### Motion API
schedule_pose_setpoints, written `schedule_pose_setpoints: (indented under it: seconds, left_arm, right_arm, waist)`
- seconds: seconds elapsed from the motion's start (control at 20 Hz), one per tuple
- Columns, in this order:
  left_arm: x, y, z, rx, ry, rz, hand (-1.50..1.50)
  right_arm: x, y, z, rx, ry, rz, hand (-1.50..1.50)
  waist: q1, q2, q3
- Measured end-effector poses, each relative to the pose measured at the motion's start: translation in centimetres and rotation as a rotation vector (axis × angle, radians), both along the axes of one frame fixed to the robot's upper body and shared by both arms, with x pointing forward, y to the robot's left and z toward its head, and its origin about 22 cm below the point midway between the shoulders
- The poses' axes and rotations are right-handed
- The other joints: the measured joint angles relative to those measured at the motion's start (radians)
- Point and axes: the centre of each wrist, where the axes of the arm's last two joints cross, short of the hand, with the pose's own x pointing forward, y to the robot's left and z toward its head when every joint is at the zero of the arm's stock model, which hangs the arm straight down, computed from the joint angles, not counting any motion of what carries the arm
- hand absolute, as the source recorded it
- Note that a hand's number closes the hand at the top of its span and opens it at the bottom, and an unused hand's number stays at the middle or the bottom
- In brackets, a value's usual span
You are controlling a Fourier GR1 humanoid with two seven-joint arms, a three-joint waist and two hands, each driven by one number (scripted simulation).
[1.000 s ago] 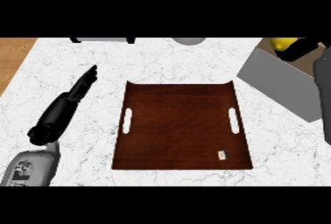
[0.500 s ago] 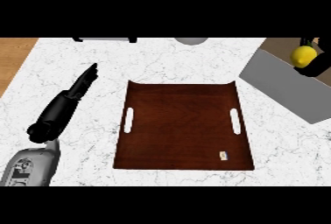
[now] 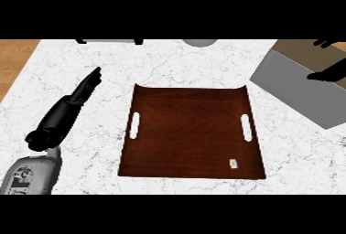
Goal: Pick the lemon from the tray and place it in the cardboard box
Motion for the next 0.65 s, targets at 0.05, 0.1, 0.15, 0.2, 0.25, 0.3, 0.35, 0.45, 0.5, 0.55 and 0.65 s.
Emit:
schedule_pose_setpoints:
  seconds: [0.05, 0.1, 0.15, 0.2, 0.25, 0.3, 0.35, 0.45, 0.5, 0.55, 0.65]
  left_arm:
    - [-0.1, -0.1, -0.1, 0.002, 0.001, 0.003, 0.0]
    - [-0.1, 0.1, -0.2, 0.002, 0.001, 0.007, 0.0]
    - [-0.1, 0.1, -0.2, -0.001, 0.0, 0.009, 0.0]
    - [-0.2, 0.2, -0.3, 0.0, 0.0, 0.01, 0.0]
    - [-0.2, 0.5, -0.2, 0.002, -0.001, 0.014, 0.0]
    - [-0.1, 0.4, -0.2, 0.003, 0.0, 0.012, 0.0]
    - [-0.2, 0.3, -0.2, 0.003, -0.002, 0.012, 0.0]
    - [0.1, 0.1, 0.2, 0.005, -0.007, 0.012, 0.0]
    - [0.2, 0.1, 0.3, 0.005, -0.006, 0.006, 0.0]
    - [0.3, 0.0, 0.2, 0.005, -0.007, 0.003, 0.0]
    - [0.4, -0.1, 0.0, 0.005, -0.009, -0.002, 0.0]
  right_arm:
    - [0.1, 0.1, 0.0, 0.073, -0.047, 0.003, -1.5]
    - [0.2, 0.0, 0.3, 0.164, -0.088, 0.001, -1.5]
    - [0.2, -0.1, 0.4, 0.26, -0.127, -0.009, -1.5]
    - [0.1, -0.6, 0.4, 0.353, -0.161, -0.025, -1.5]
    - [0.1, -0.8, 0.4, 0.445, -0.191, -0.046, -1.5]
    - [0.0, -1.3, 0.5, 0.531, -0.214, -0.071, -1.5]
    - [-0.2, -1.8, 0.5, 0.61, -0.23, -0.099, -1.5]
    - [-0.5, -2.6, 0.5, 0.734, -0.253, -0.158, -1.5]
    - [-0.7, -3.0, 0.5, 0.783, -0.264, -0.187, -1.5]
    - [-1.0, -3.6, 0.4, 0.82, -0.275, -0.218, -1.5]
    - [-1.7, -4.8, 0.2, 0.877, -0.303, -0.268, -1.5]
  waist:
    - [0.0, 0.0, 0.001]
    - [-0.002, 0.0, 0.001]
    - [-0.003, -0.001, 0.002]
    - [-0.006, -0.001, 0.002]
    - [-0.007, -0.001, 0.003]
    - [-0.008, 0.0, 0.003]
    - [-0.009, 0.0, 0.003]
    - [-0.007, 0.002, 0.002]
    - [-0.006, 0.003, 0.002]
    - [-0.004, 0.005, 0.002]
    - [0.004, 0.009, 0.002]
